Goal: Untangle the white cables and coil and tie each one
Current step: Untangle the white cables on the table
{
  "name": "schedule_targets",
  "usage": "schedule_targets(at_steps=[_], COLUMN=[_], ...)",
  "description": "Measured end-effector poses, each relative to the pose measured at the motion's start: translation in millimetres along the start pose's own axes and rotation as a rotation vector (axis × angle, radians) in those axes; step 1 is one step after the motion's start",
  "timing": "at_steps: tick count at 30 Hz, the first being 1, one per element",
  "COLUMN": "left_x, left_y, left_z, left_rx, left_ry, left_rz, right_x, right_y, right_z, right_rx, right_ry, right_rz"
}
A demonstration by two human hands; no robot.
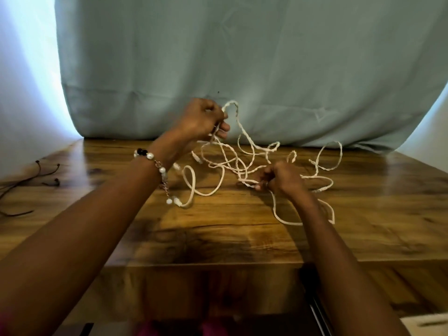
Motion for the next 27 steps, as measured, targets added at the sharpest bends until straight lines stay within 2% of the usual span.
schedule_targets(at_steps=[2,4,6,8,9,10,11,12,15,18,21,22,23,25,26,27], left_x=[1,2,3,5,7,9,11,12,17,21,21,21,21,23,24,27], left_y=[-11,-21,-29,-32,-31,-31,-31,-31,-32,-36,-40,-40,-39,-36,-34,-32], left_z=[14,24,30,33,35,36,38,40,43,42,36,34,33,32,33,34], left_rx=[0.071,0.094,0.042,-0.025,-0.052,-0.074,-0.094,-0.109,-0.118,-0.116,-0.122,-0.134,-0.149,-0.189,-0.216,-0.244], left_ry=[0.084,0.158,0.216,0.277,0.311,0.347,0.382,0.414,0.506,0.569,0.590,0.593,0.601,0.628,0.643,0.658], left_rz=[0.052,0.096,0.124,0.122,0.119,0.119,0.120,0.120,0.108,0.112,0.139,0.152,0.171,0.220,0.246,0.268], right_x=[-3,1,10,19,22,22,20,18,5,4,9,10,12,20,26,31], right_y=[-2,-6,-15,-32,-41,-51,-60,-66,-78,-90,-97,-101,-107,-122,-129,-133], right_z=[2,-1,-5,-8,-6,-4,-2,-1,12,28,31,34,37,41,40,39], right_rx=[0.084,0.051,-0.313,-0.759,-0.854,-0.839,-0.731,-0.543,-0.074,0.115,0.282,0.346,0.408,0.509,0.555,0.584], right_ry=[0.059,0.088,0.093,0.065,0.046,0.036,0.036,0.072,0.225,0.287,0.252,0.250,0.261,0.336,0.373,0.409], right_rz=[0.051,0.071,0.161,0.407,0.553,0.663,0.716,0.694,0.419,0.187,-0.097,-0.095,-0.026,0.238,0.326,0.347])
Point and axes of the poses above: each hand's wrist, its own x-axis away from the middle knuckle, its own y-axis out of the palm, z = x × y, the point moved 3 cm from there along -x, towards the middle knuckle, and after that the axes turned 12 degrees about -z, right-handed, at the moved point
